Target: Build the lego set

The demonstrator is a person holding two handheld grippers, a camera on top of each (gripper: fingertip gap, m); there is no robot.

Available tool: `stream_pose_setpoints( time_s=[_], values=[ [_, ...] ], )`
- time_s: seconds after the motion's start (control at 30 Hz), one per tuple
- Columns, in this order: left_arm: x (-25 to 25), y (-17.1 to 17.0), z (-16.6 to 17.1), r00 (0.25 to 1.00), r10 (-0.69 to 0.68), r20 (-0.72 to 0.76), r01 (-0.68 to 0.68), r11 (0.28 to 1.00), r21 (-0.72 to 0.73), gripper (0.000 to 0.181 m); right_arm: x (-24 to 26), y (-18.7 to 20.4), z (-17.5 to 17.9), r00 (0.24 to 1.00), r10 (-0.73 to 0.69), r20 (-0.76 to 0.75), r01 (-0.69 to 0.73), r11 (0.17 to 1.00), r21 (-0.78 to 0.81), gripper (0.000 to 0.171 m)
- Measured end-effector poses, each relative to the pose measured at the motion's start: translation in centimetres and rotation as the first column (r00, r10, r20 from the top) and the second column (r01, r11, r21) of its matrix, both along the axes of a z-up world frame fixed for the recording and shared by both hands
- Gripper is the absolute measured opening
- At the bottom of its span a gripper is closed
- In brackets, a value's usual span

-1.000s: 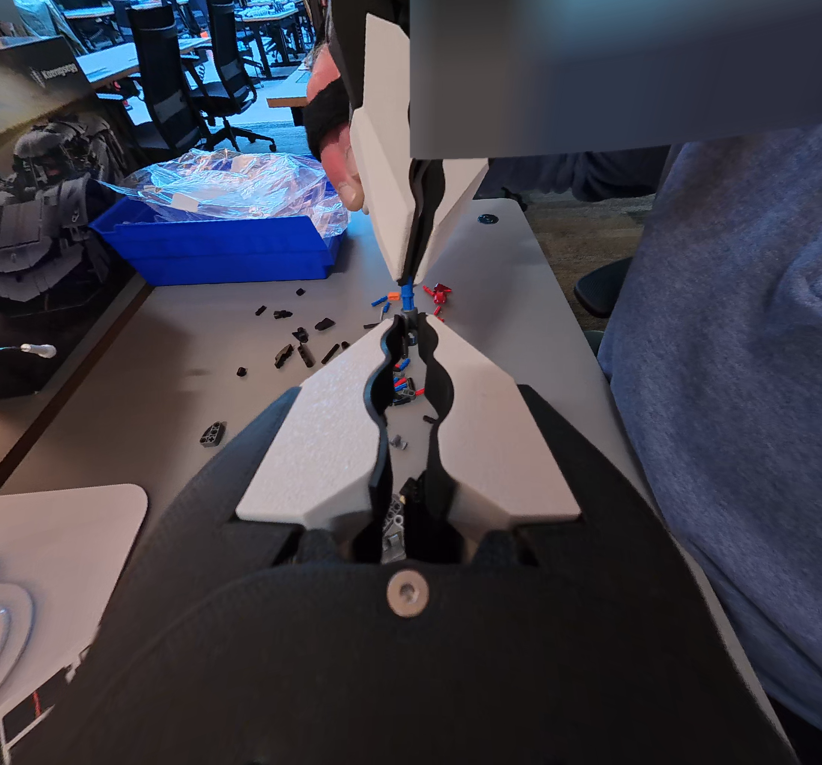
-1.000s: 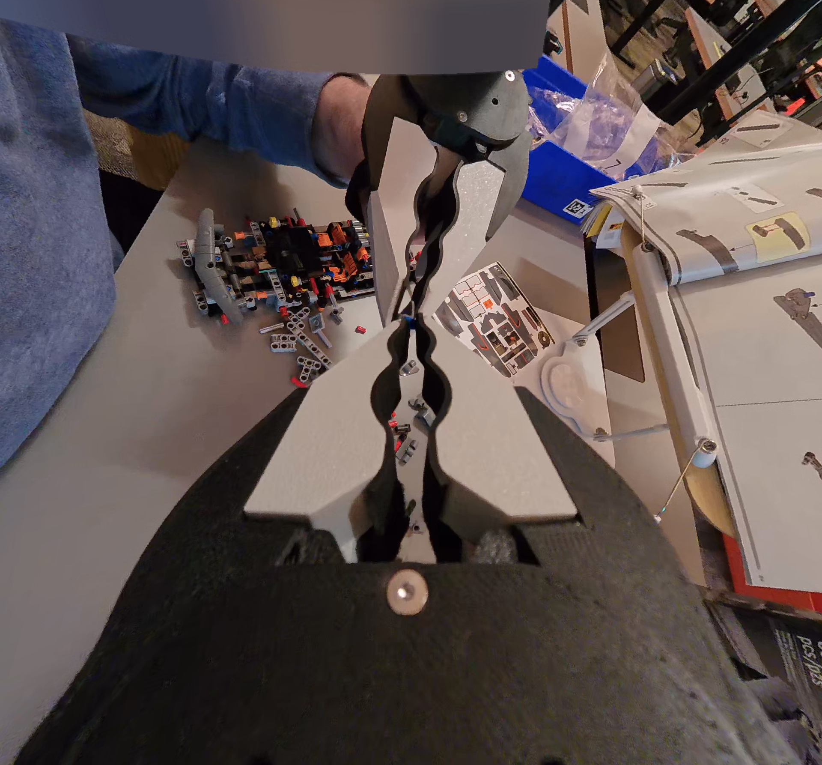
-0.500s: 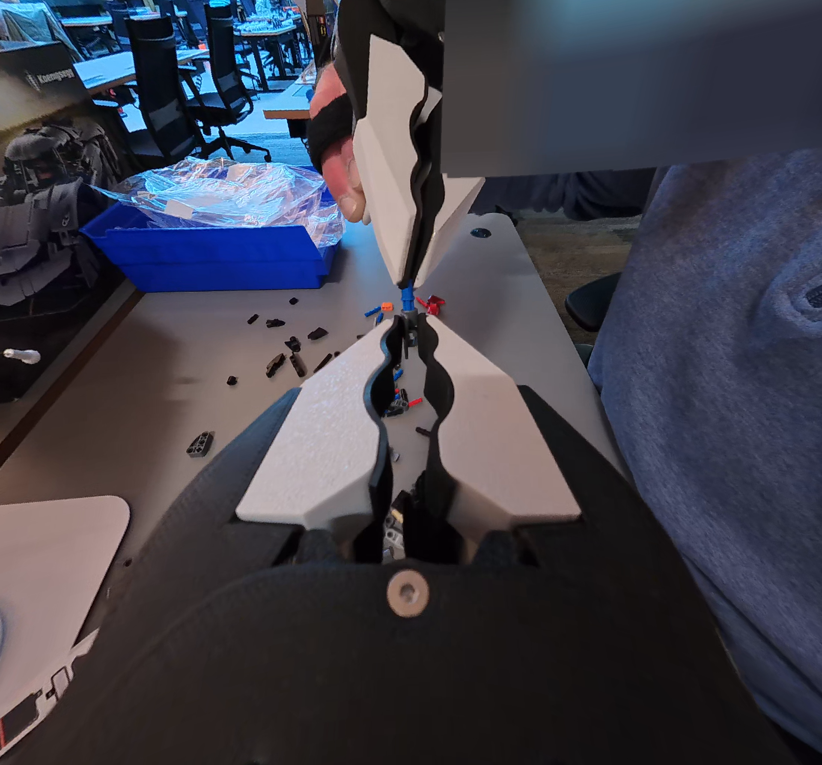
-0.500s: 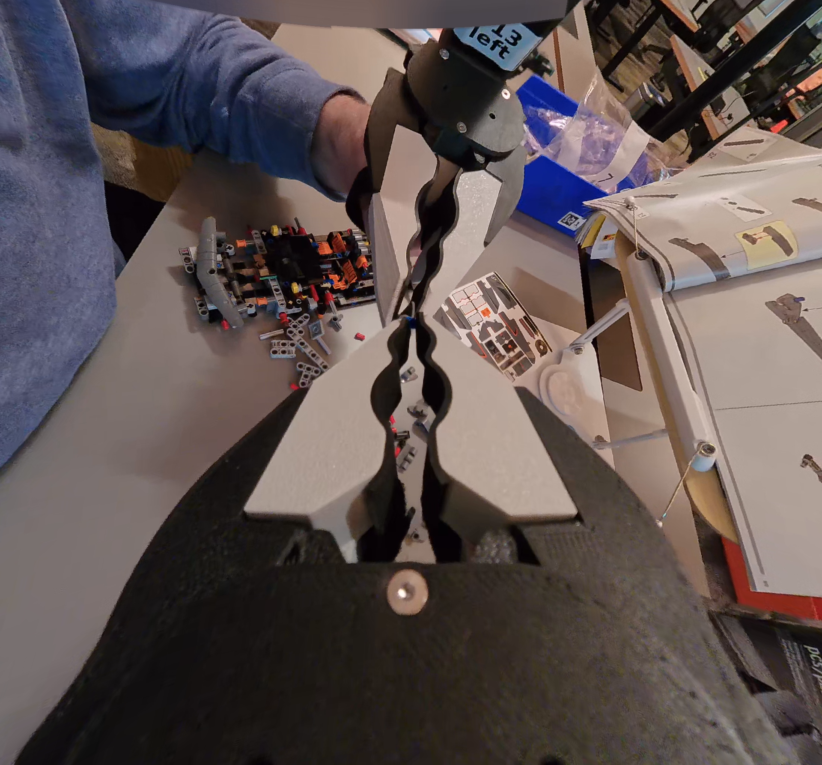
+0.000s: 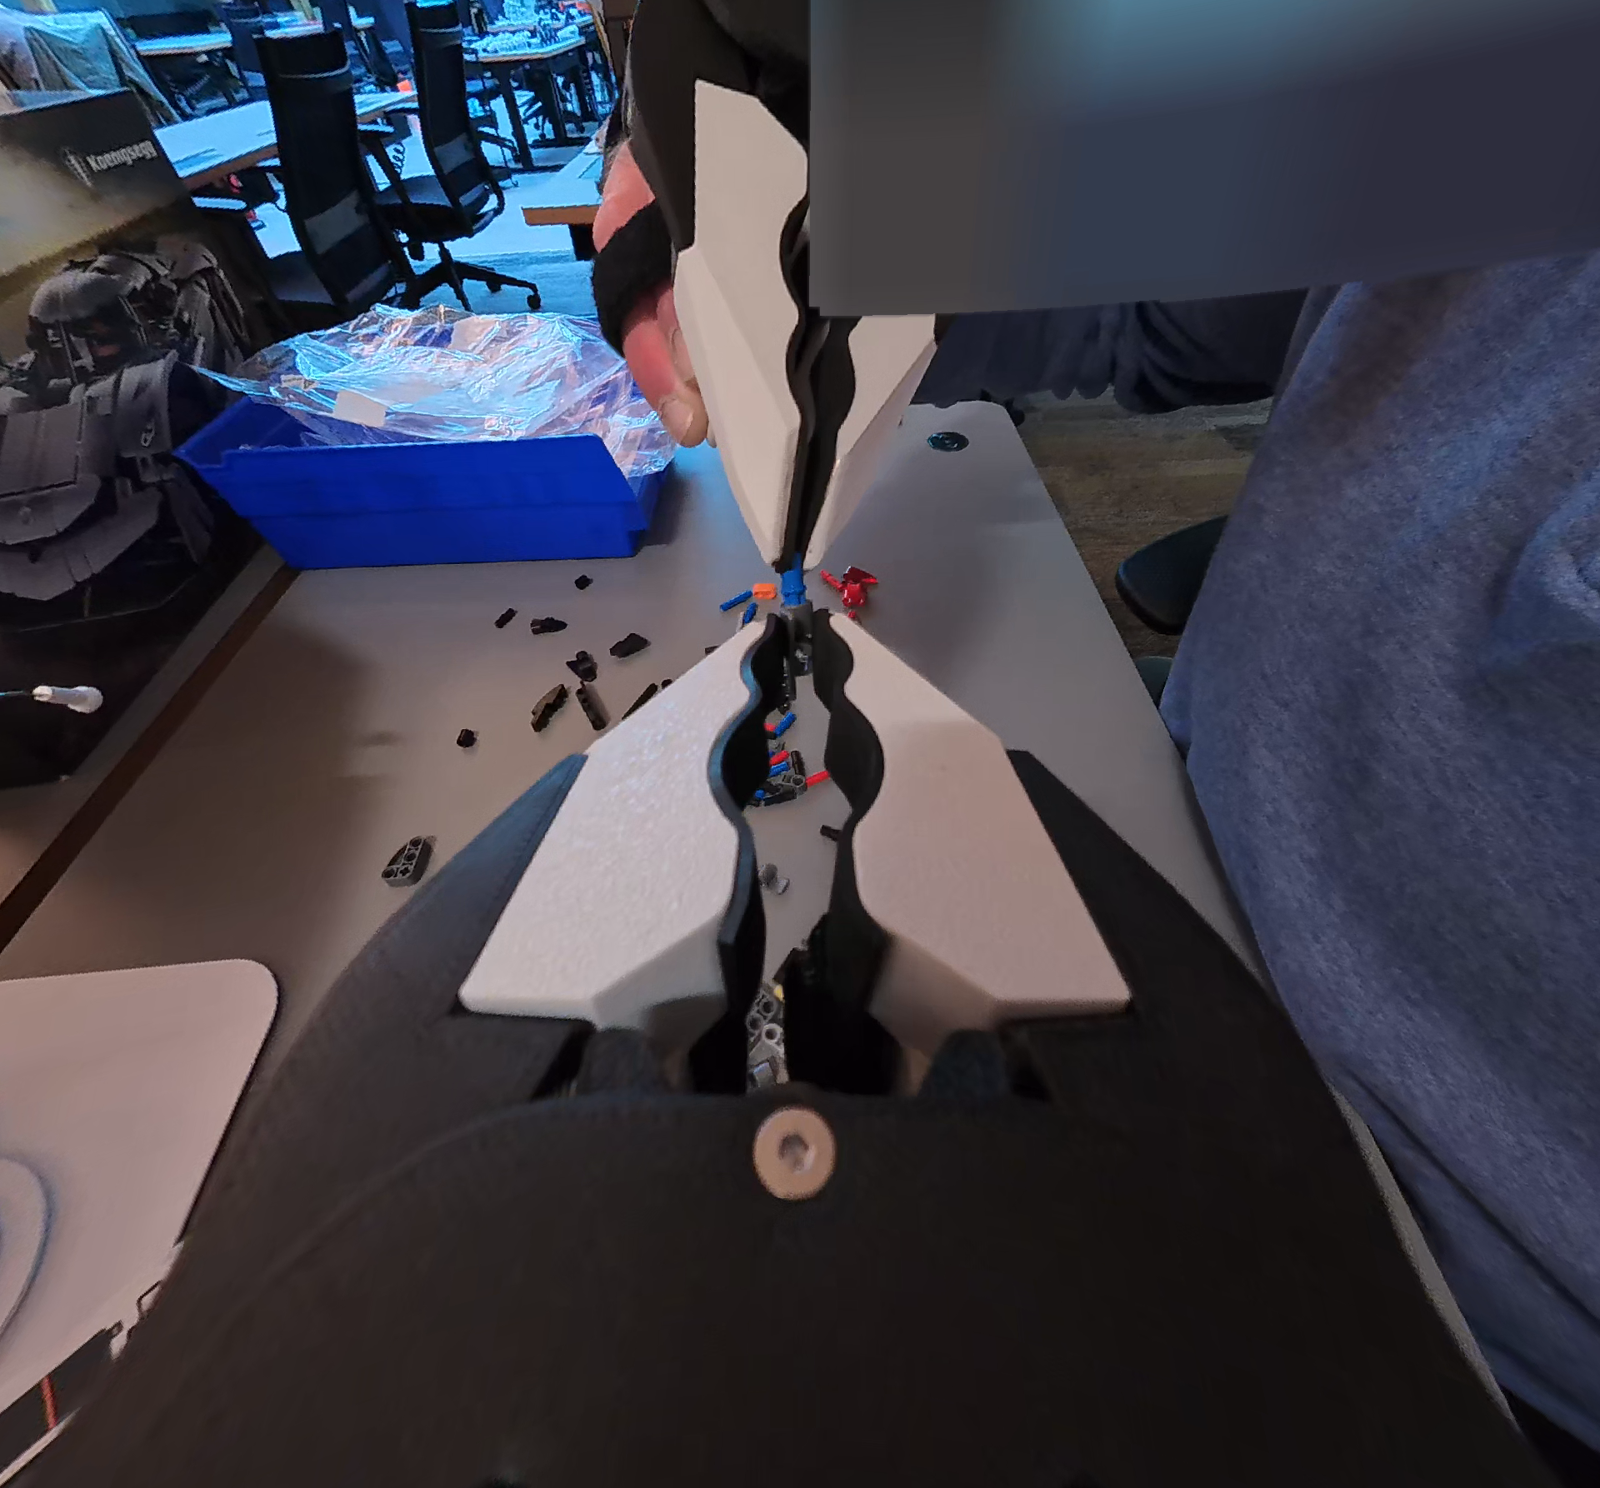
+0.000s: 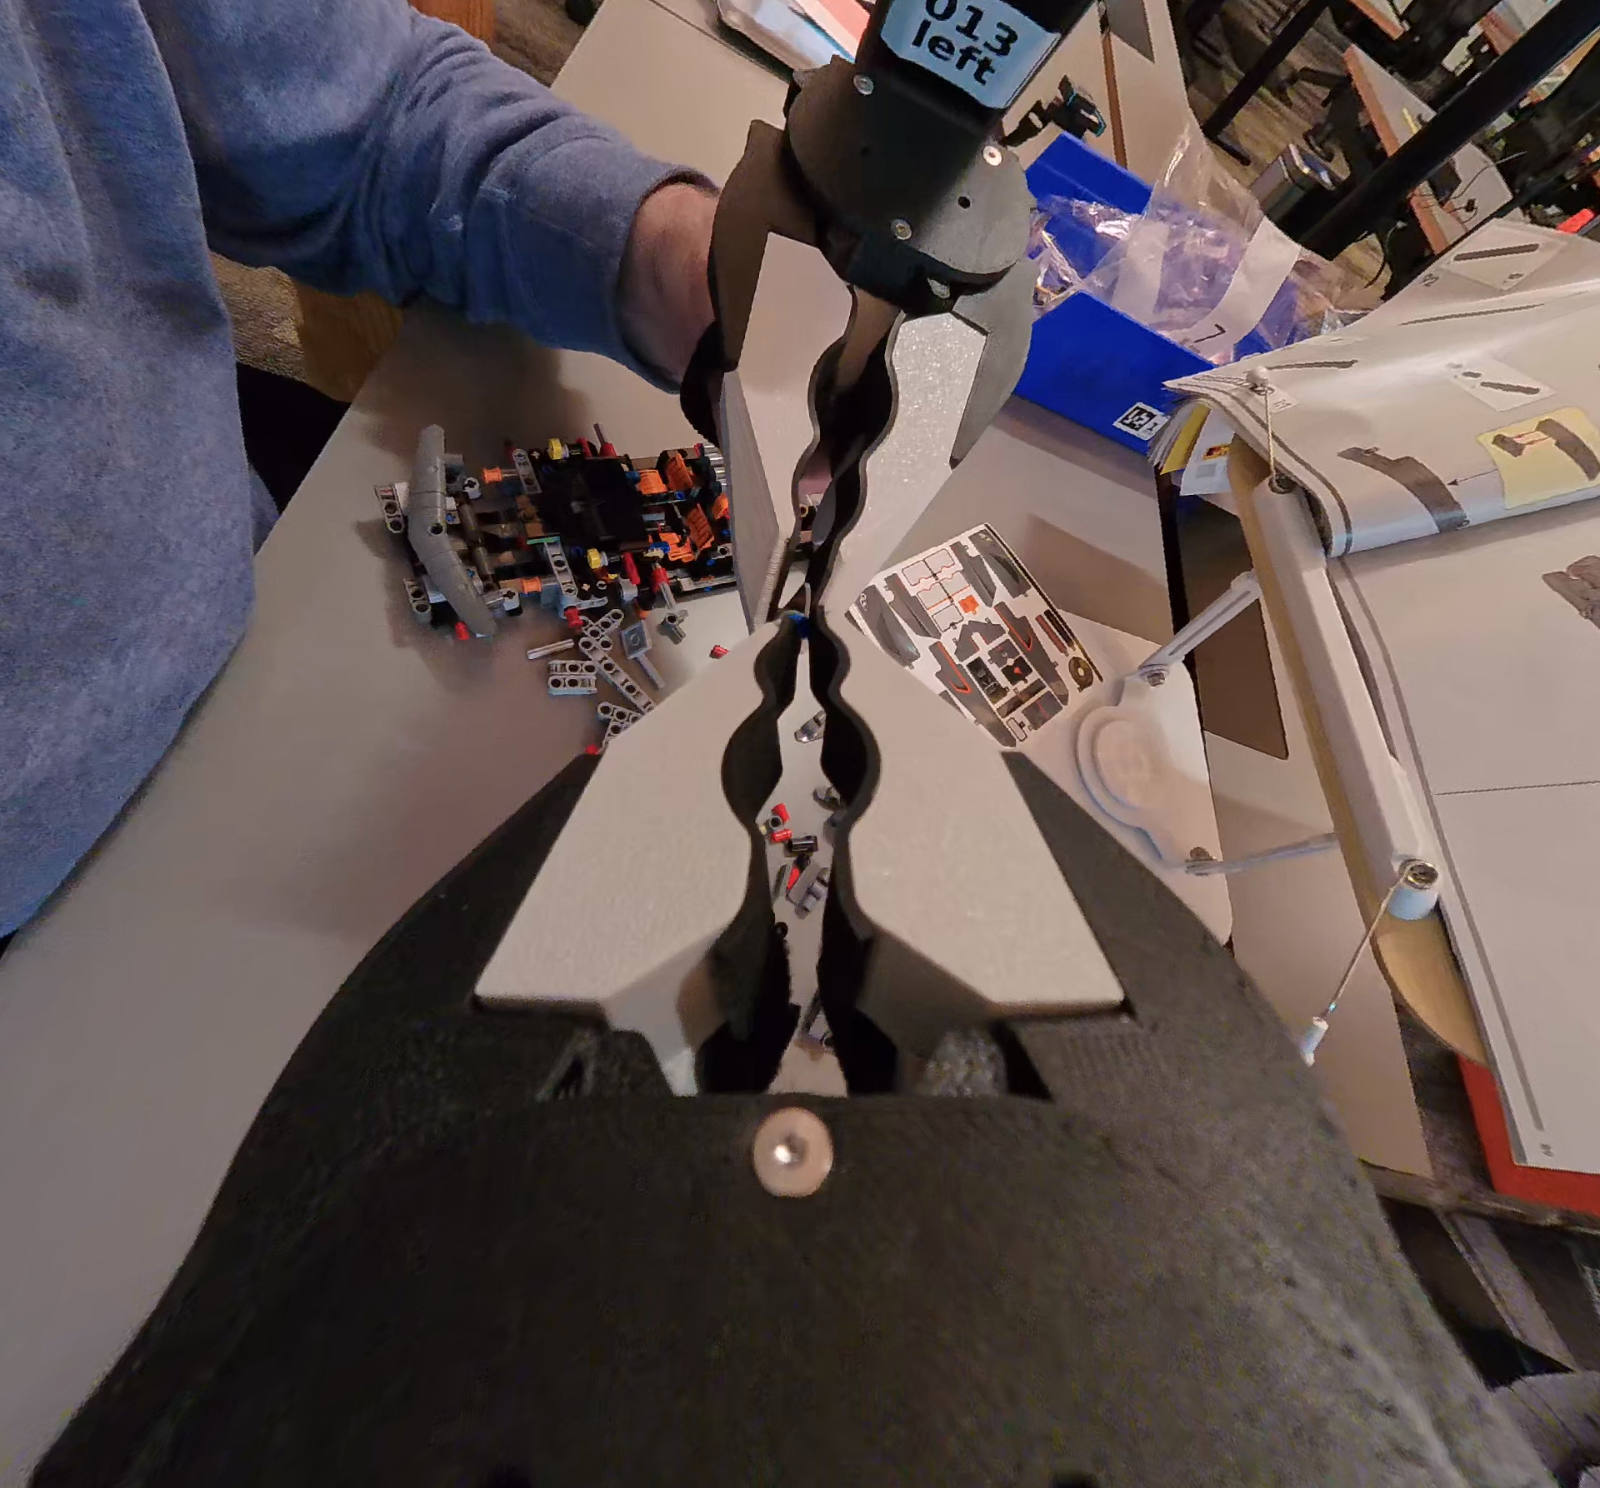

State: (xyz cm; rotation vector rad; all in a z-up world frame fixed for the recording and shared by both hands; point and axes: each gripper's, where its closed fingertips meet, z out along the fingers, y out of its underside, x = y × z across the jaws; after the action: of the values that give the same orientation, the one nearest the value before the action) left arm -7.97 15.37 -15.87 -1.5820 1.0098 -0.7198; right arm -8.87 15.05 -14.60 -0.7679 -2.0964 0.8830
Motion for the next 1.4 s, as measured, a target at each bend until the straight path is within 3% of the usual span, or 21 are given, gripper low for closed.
stream_pose_setpoints(
  time_s=[0.67,0.93,1.4],
  values=[
    [-0.3,0.8,-1.0,0.999,0.038,-0.035,-0.039,0.999,-0.026,0.003,-0.5,0.8,-1.3,0.998,-0.016,0.064,0.016,1.000,-0.001,0.000],
    [-2.7,1.6,1.4,0.980,0.071,0.185,-0.057,0.995,-0.082,0.004,-1.2,2.2,1.7,0.991,-0.132,0.001,0.132,0.991,-0.016,0.023],
    [-6.0,1.3,4.2,0.937,0.145,0.318,-0.140,0.989,-0.040,0.004,1.3,1.0,0.1,0.965,-0.258,0.051,0.254,0.964,0.074,0.022]
  ],
)
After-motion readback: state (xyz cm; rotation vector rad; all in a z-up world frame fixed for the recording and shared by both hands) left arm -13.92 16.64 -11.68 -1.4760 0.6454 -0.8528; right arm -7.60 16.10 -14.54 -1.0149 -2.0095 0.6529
